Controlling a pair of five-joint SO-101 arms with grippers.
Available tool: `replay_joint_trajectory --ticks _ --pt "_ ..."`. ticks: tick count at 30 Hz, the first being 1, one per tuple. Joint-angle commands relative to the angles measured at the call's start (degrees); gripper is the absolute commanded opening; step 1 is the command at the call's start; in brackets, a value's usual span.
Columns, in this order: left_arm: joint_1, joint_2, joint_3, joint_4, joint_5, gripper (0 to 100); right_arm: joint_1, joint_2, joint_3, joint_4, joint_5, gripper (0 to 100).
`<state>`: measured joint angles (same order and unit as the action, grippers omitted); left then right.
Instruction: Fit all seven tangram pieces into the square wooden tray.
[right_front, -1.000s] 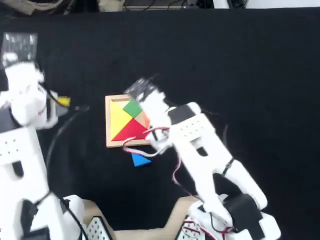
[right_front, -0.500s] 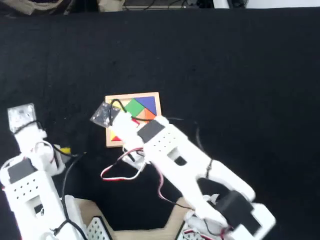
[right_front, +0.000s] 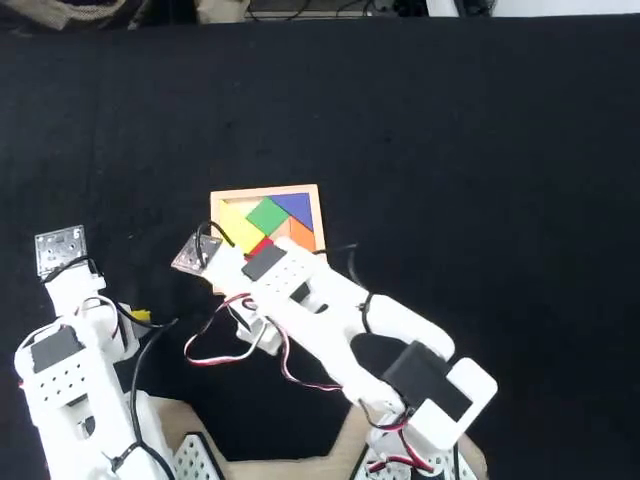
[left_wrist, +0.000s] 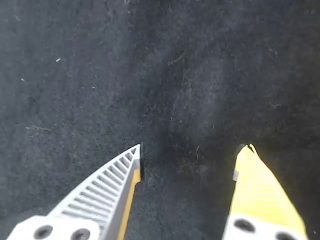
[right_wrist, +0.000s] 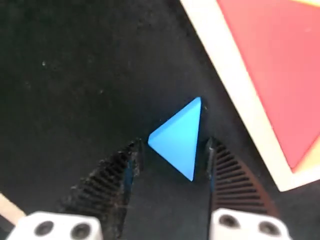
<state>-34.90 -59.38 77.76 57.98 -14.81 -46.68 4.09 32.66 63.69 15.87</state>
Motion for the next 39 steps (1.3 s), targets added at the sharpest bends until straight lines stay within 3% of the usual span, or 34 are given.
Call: replay_joint_trajectory --ticks 1,19,25,32,39 --pt "-0.22 -0.62 -0.4 -0.79 -0.7 30 -0.7 -0.22 -2.15 -1.58 -0.18 21.4" --pt "-0.22 -0.7 0.66 -2.37 -0.79 30 1.23 -0.22 1.36 -4.92 2.2 20.8" --pt "-0.22 -0.7 0.66 -2.37 -0.79 30 1.14 -0.22 1.89 -5.19 2.55 8.1" --pt "-0.22 -0.7 0.66 -2.37 -0.79 30 1.23 -0.57 1.63 -4.92 2.9 7.8" --pt "-0.22 -0.7 0.75 -2.37 -0.79 30 1.76 -5.05 -3.74 4.22 11.08 7.7"
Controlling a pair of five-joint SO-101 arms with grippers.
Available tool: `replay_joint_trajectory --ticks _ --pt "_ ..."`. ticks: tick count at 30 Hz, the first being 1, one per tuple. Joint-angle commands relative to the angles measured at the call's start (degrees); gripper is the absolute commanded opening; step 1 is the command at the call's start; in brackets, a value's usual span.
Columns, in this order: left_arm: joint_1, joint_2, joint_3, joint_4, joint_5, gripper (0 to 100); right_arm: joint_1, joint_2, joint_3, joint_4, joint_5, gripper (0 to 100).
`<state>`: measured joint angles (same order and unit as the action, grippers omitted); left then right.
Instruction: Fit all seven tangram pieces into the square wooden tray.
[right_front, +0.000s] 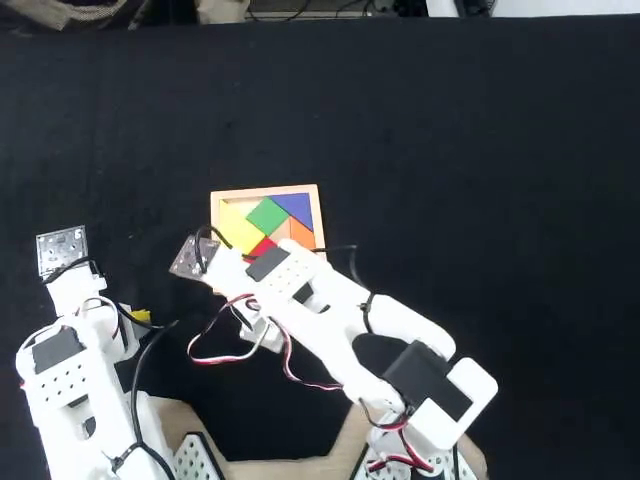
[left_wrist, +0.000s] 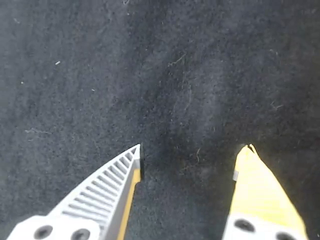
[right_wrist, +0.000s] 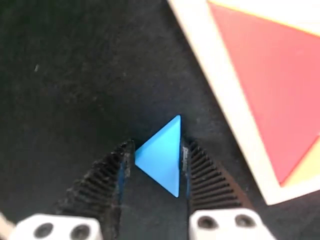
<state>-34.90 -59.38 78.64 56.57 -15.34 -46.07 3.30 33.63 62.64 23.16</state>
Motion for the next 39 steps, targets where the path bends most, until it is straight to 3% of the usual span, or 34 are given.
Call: replay_joint_trajectory --ticks 1,7,12,28,39 --pt "-0.22 -0.7 -0.13 -0.97 -0.18 30 1.85 -5.49 -6.29 7.3 6.33 7.7" --pt "-0.22 -0.7 -0.13 -0.97 -0.18 30 10.2 -12.44 -16.92 12.22 20.66 7.7" --pt "-0.22 -0.7 -0.13 -0.97 -0.18 30 11.87 -11.3 -24.4 13.1 29.1 7.7" --pt "-0.22 -0.7 -0.04 -1.05 -0.26 30 12.84 28.7 -62.9 13.01 34.37 7.7" --pt "-0.13 -0.7 0.57 -2.2 -0.26 30 13.1 43.74 -79.69 13.1 36.75 8.0"
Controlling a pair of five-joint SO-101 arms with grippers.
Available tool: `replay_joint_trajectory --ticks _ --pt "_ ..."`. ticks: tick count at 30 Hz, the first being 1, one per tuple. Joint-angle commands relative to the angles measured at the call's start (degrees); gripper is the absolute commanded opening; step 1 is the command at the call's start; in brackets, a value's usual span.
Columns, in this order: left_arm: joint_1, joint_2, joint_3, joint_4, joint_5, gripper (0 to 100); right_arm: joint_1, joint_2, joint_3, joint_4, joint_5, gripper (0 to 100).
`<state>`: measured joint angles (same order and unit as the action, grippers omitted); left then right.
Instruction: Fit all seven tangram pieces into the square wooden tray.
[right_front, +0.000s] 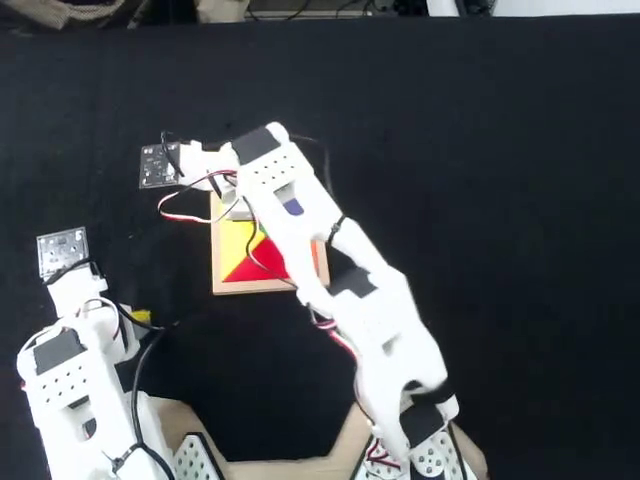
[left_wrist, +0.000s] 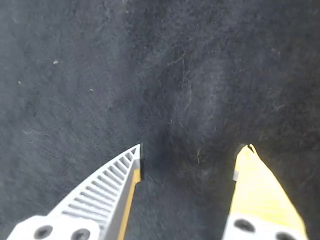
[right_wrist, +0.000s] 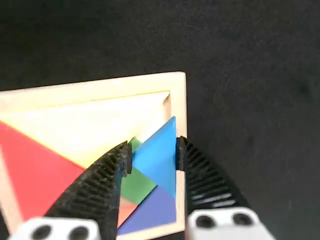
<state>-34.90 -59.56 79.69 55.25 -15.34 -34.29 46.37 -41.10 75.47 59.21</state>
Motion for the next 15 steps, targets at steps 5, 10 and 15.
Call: replay_joint_trajectory --ticks 5,10,15 --pt "-0.13 -0.53 -0.48 -0.88 -0.26 30 1.32 3.91 -6.2 -0.26 0.26 13.9" --pt "-0.13 -0.53 -0.48 -0.88 -0.26 30 1.93 5.05 -6.2 -2.46 -2.29 19.3" --pt "-0.04 -0.53 -0.48 -0.88 -0.26 30 2.2 4.79 -6.11 -2.2 -2.37 19.4"
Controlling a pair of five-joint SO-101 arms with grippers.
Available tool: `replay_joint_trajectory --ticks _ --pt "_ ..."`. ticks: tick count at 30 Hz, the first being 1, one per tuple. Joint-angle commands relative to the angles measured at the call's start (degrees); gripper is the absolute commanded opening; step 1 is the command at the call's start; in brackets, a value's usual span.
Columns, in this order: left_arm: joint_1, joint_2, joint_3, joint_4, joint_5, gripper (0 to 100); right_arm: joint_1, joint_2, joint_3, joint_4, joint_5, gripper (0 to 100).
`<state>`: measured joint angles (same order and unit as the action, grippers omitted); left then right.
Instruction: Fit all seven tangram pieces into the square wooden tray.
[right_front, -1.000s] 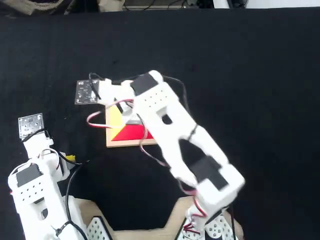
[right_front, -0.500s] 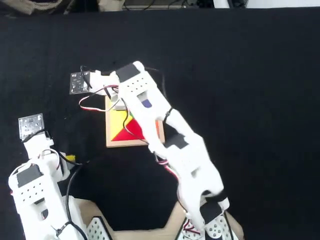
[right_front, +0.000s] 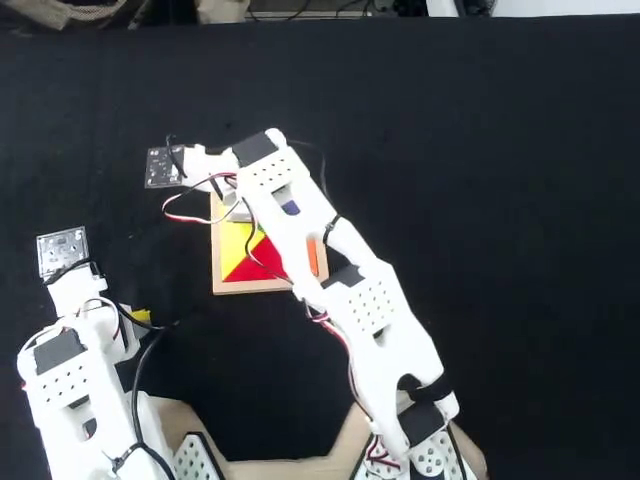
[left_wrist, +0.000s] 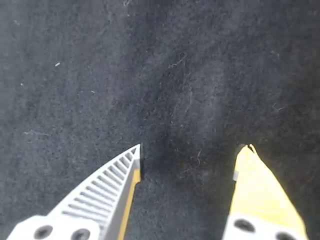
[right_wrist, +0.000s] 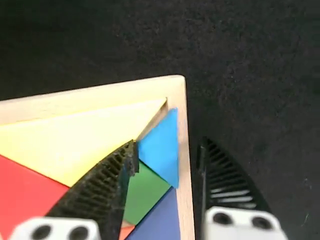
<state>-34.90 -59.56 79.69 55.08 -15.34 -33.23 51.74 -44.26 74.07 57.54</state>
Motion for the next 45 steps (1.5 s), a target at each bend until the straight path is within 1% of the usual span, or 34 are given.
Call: replay_joint_trajectory --ticks 1,6,11,13,15,17,19,20,22,23,35,43,45 --pt "-0.04 -0.53 -0.48 -0.7 -0.26 30 1.05 -0.57 -2.95 -0.53 -0.79 19.4" --pt "-0.04 -0.53 -0.48 -0.7 -0.26 30 0.79 -0.75 -4.7 1.32 -0.88 19.4" --pt "-0.04 -0.53 -0.48 -0.7 -0.26 30 1.23 -0.4 -12.97 6.42 -0.79 19.1" --pt "-0.04 -0.53 -0.48 -0.7 -0.26 30 1.58 -0.13 -15.16 6.33 -0.88 19.1" --pt "-0.04 -0.53 -0.48 -0.7 -0.26 30 2.11 1.1 -15.87 2.37 -1.41 18.7" --pt "-0.04 -0.53 -0.48 -0.7 -0.26 30 2.81 3.47 -16.13 -3.6 -4.84 12.3" --pt "-0.04 -0.53 -0.48 -0.7 -0.26 30 3.43 5.49 -16.13 -8.0 -6.33 1.9" --pt "-0.04 -0.53 -0.48 -0.7 -0.26 30 3.52 6.02 -16.31 -8.0 -6.24 0.8" --pt "-0.04 -0.53 -0.48 -0.7 -0.26 30 3.43 6.02 -17.89 -5.98 -6.33 4.4" --pt "-0.04 -0.53 -0.48 -0.7 -0.26 30 3.43 6.11 -18.51 -5.19 -6.33 4.6" --pt "-0.04 -0.53 -0.48 -0.79 -0.26 30 2.55 8.22 -19.65 0.26 -6.24 4.6" --pt "-0.04 -0.53 -0.48 -0.79 -0.26 30 2.55 9.27 -18.77 1.76 -6.15 4.6" --pt "-0.04 -0.53 -0.48 -0.79 -0.26 30 2.2 9.36 -19.03 3.6 -6.15 4.6"
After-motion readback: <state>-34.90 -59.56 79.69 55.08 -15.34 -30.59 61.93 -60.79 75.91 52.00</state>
